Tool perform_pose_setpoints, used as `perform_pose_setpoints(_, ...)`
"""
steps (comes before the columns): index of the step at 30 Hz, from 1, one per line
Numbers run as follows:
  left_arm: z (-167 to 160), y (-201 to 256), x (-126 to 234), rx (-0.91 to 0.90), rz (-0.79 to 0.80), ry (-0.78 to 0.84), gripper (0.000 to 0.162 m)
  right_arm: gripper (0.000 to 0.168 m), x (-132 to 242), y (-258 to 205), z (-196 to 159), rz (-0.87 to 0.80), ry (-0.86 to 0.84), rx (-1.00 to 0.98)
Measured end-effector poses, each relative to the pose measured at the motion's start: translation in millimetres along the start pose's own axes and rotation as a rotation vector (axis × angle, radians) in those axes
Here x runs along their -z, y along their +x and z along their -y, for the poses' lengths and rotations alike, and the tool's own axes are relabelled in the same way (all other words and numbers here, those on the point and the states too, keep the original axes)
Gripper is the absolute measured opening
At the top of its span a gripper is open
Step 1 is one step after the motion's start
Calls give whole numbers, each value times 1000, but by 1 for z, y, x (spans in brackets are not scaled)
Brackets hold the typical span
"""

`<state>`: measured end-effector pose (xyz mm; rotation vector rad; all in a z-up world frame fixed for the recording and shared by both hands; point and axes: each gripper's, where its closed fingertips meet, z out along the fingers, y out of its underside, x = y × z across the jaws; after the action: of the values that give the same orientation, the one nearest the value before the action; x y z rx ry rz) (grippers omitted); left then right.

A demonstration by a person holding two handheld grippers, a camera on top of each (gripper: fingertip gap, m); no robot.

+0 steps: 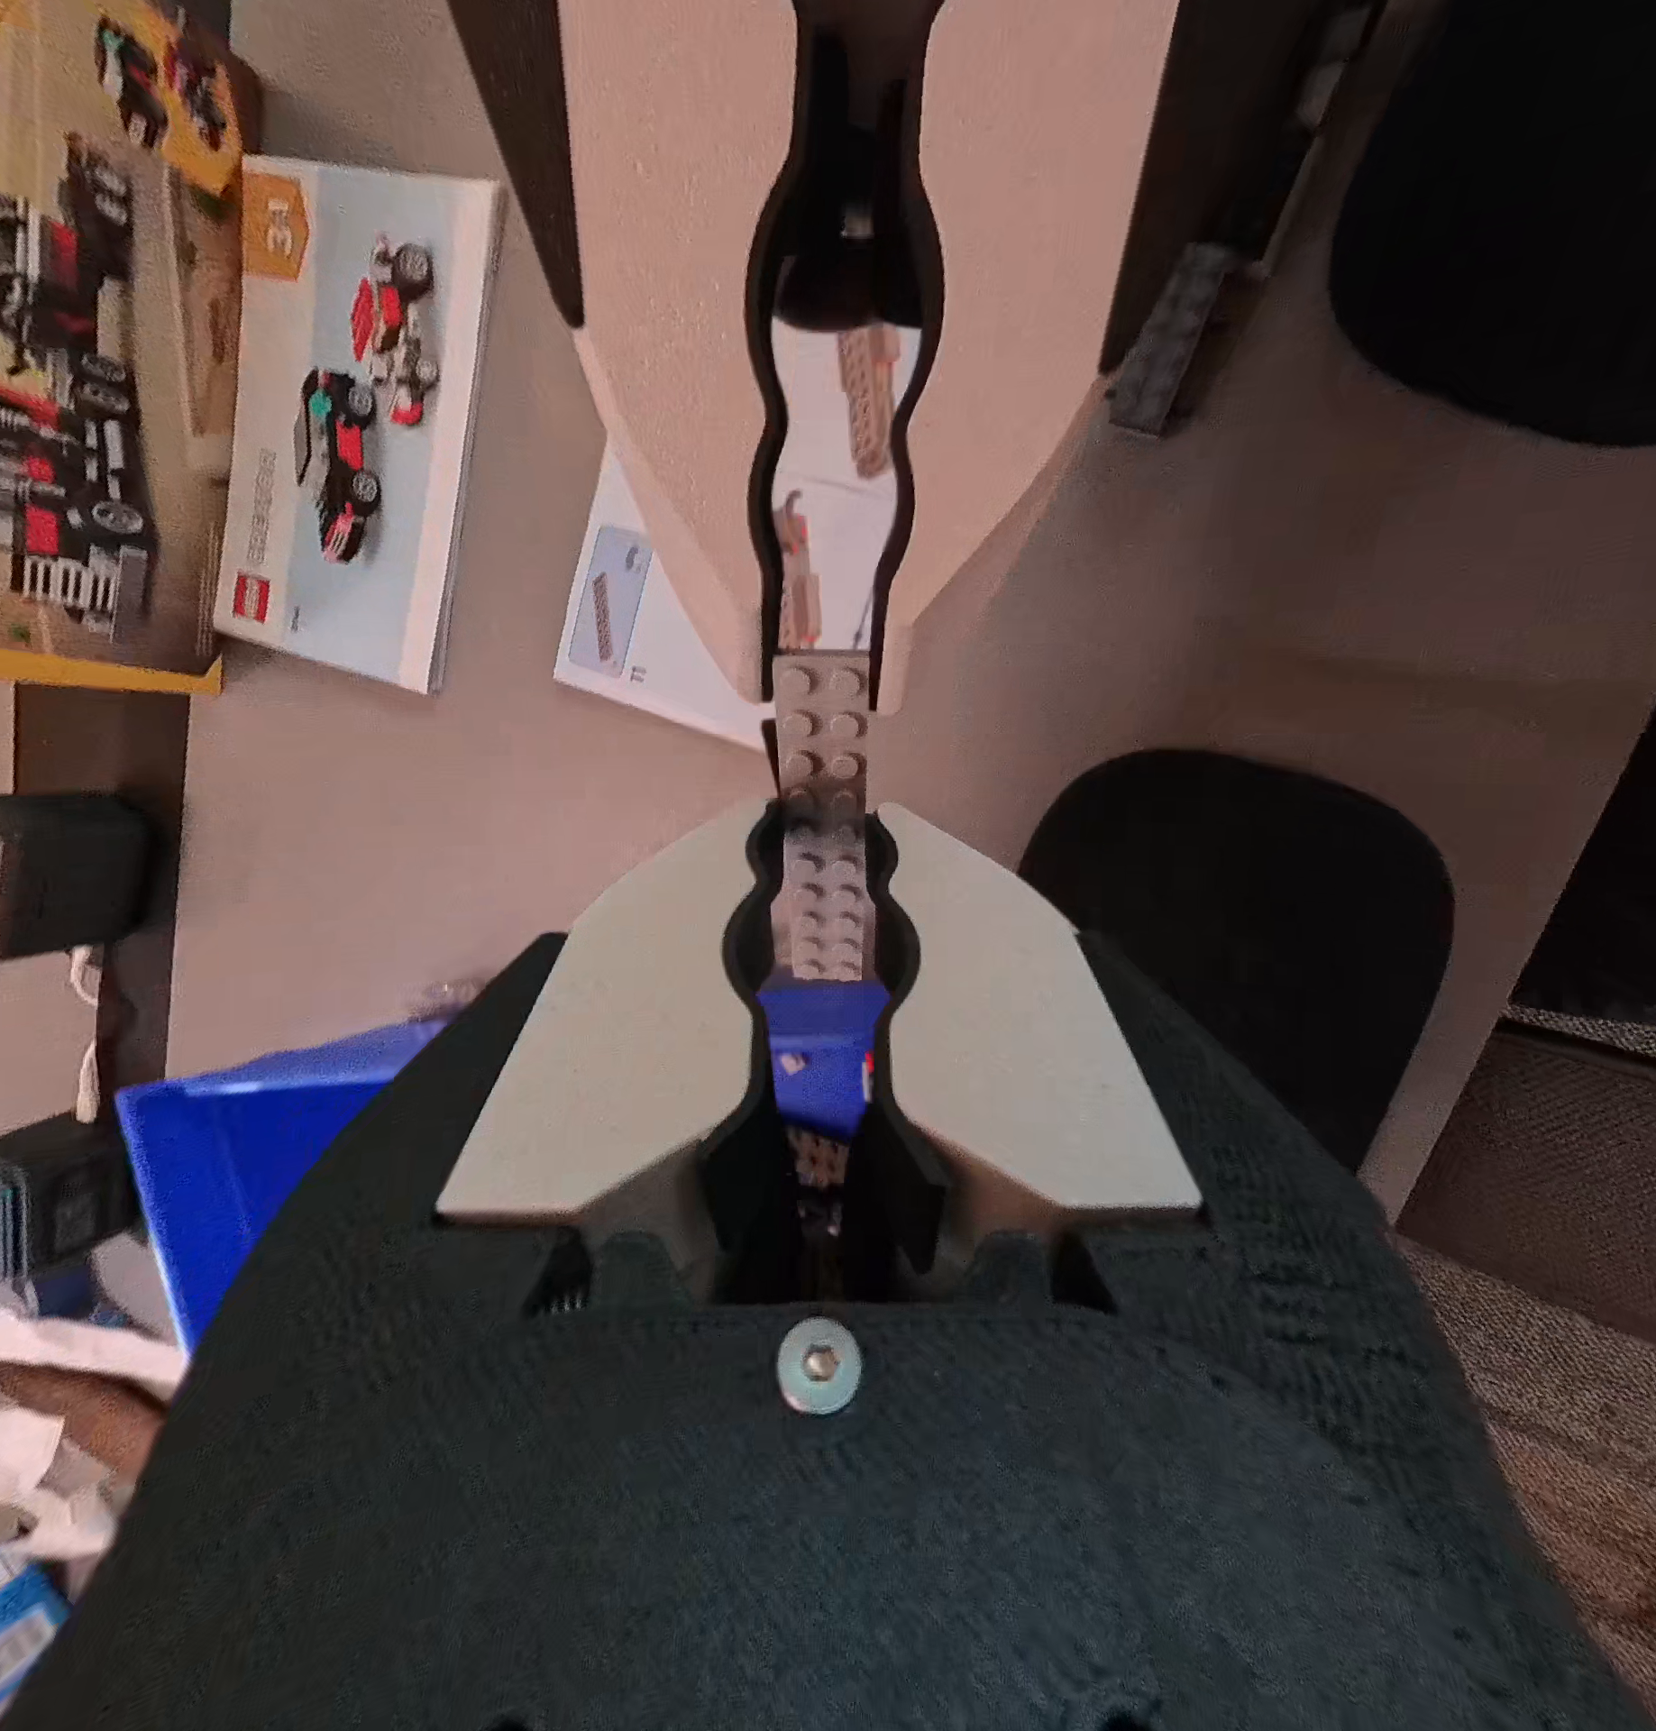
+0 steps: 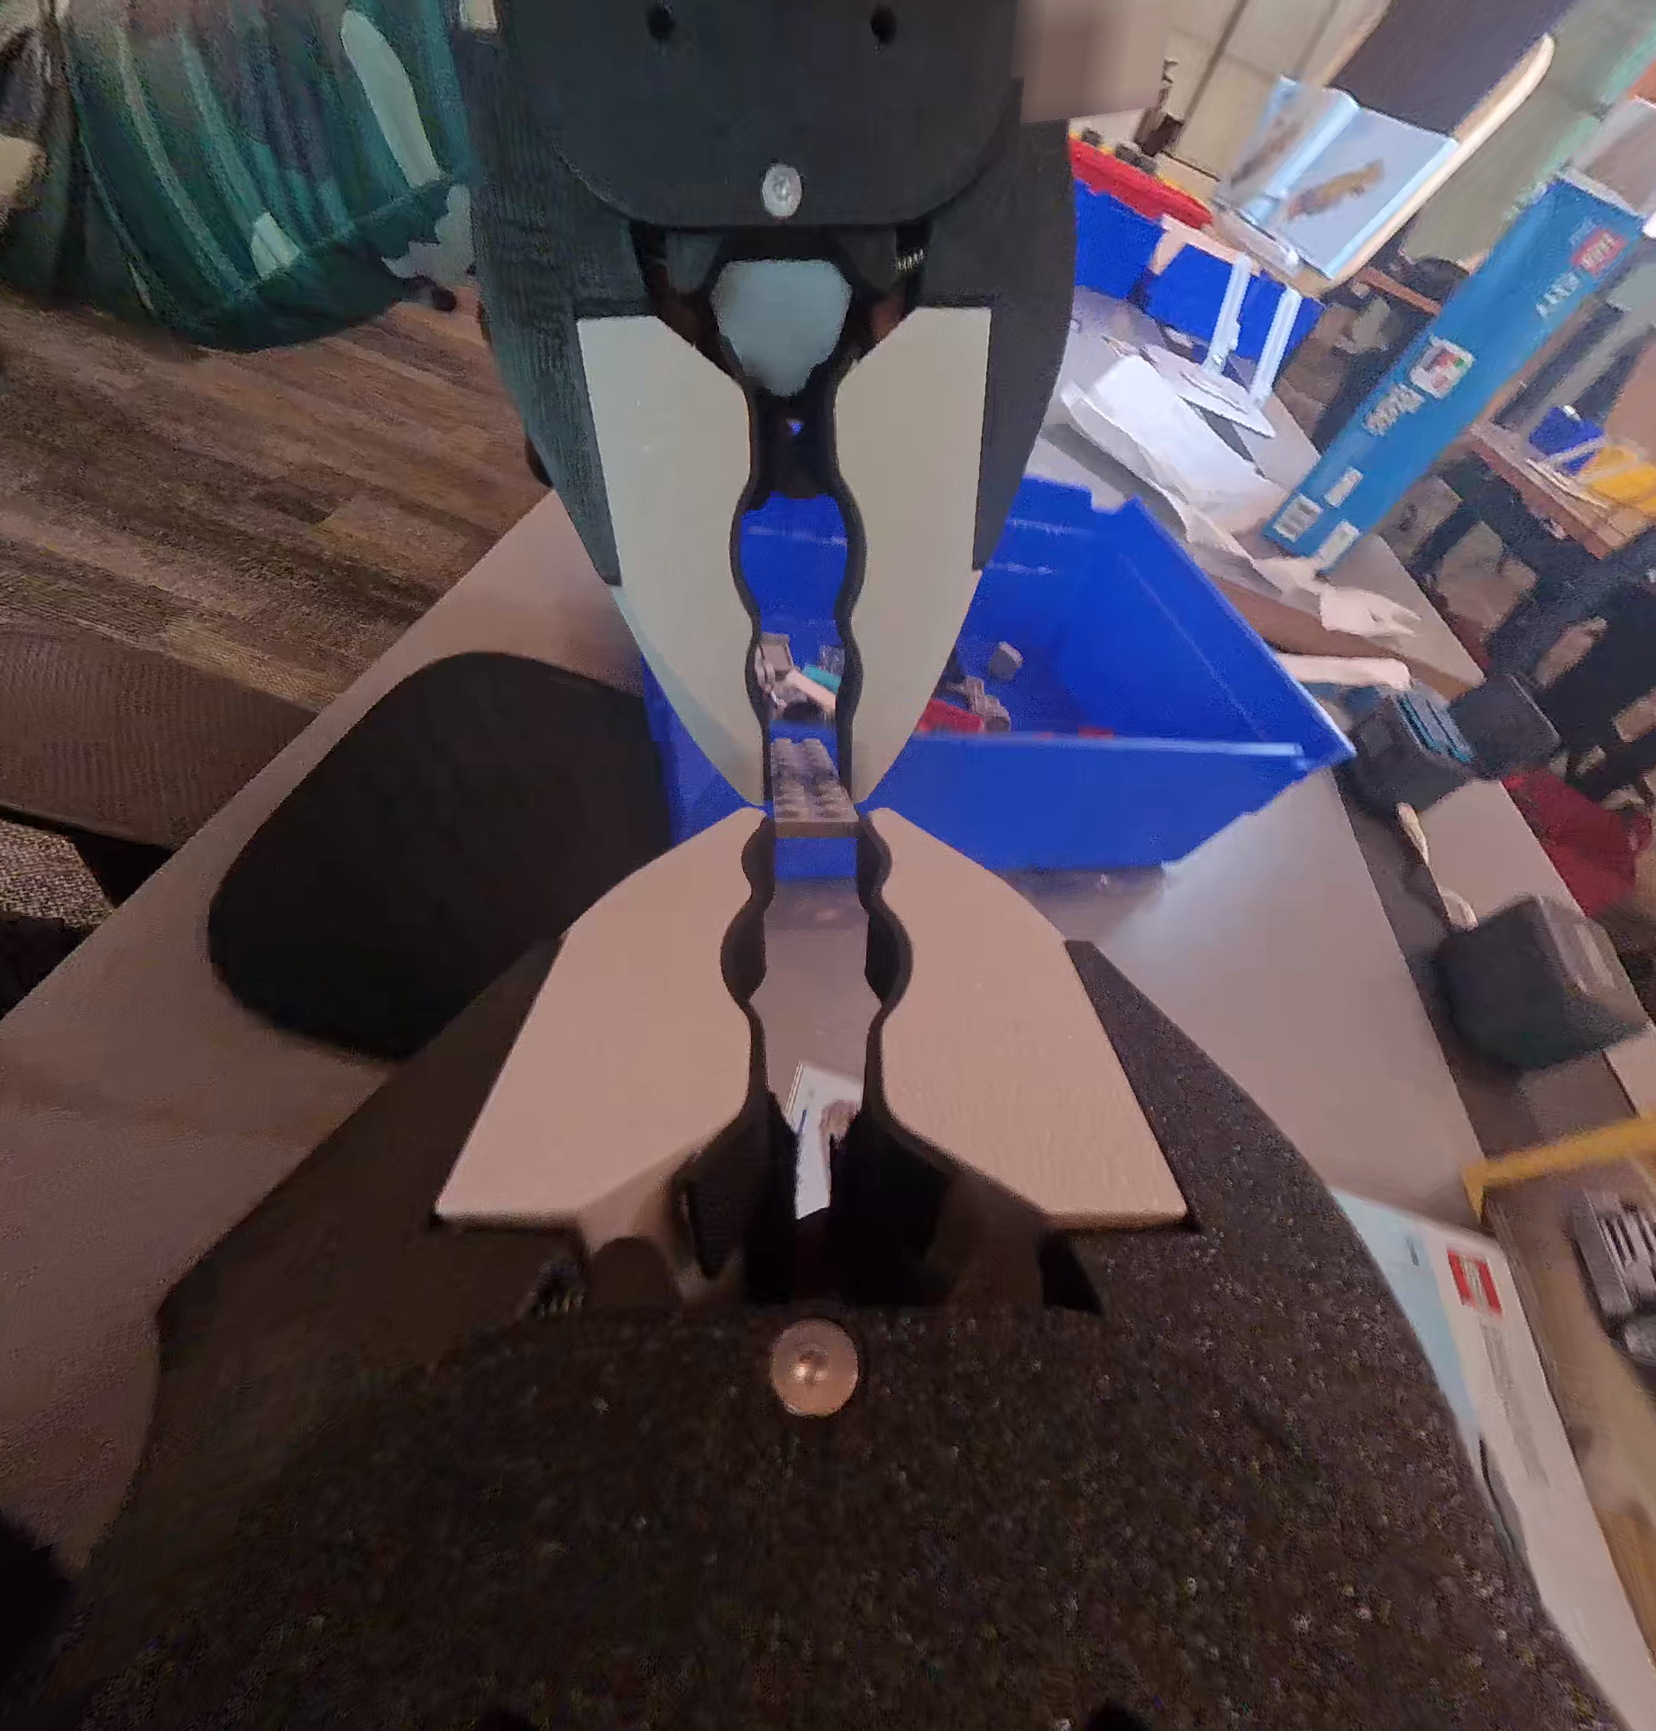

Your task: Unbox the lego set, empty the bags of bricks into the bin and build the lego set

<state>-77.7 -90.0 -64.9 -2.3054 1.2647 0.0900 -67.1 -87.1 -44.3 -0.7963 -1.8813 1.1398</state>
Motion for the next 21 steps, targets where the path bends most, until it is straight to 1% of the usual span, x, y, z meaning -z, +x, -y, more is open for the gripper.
perform_pose_setpoints(1,-11,-5,5,23,23,-20,17,16,-10,5,6,21,11,4)
perform_pose_setpoints(5,-67,-24,29,169,78,-81,17,16,-71,22,24,152,11,0)
perform_pose_setpoints(8,-115,-27,35,305,54,-104,17,17,-120,26,26,286,-33,-125)
perform_pose_setpoints(11,-156,-17,29,431,2,-146,19,17,-148,22,30,385,-59,-252)
perform_pose_setpoints(12,-165,-15,28,457,-5,-143,24,17,-153,20,33,409,-63,-272)
perform_pose_setpoints(14,-172,-13,29,483,-6,-100,26,17,-159,20,34,414,-77,-258)
perform_pose_setpoints(17,-172,-14,33,508,-10,-25,26,16,-160,19,35,412,-74,-230)
perform_pose_setpoints(21,-160,-14,39,503,-24,65,26,17,-144,23,36,387,-28,-219)
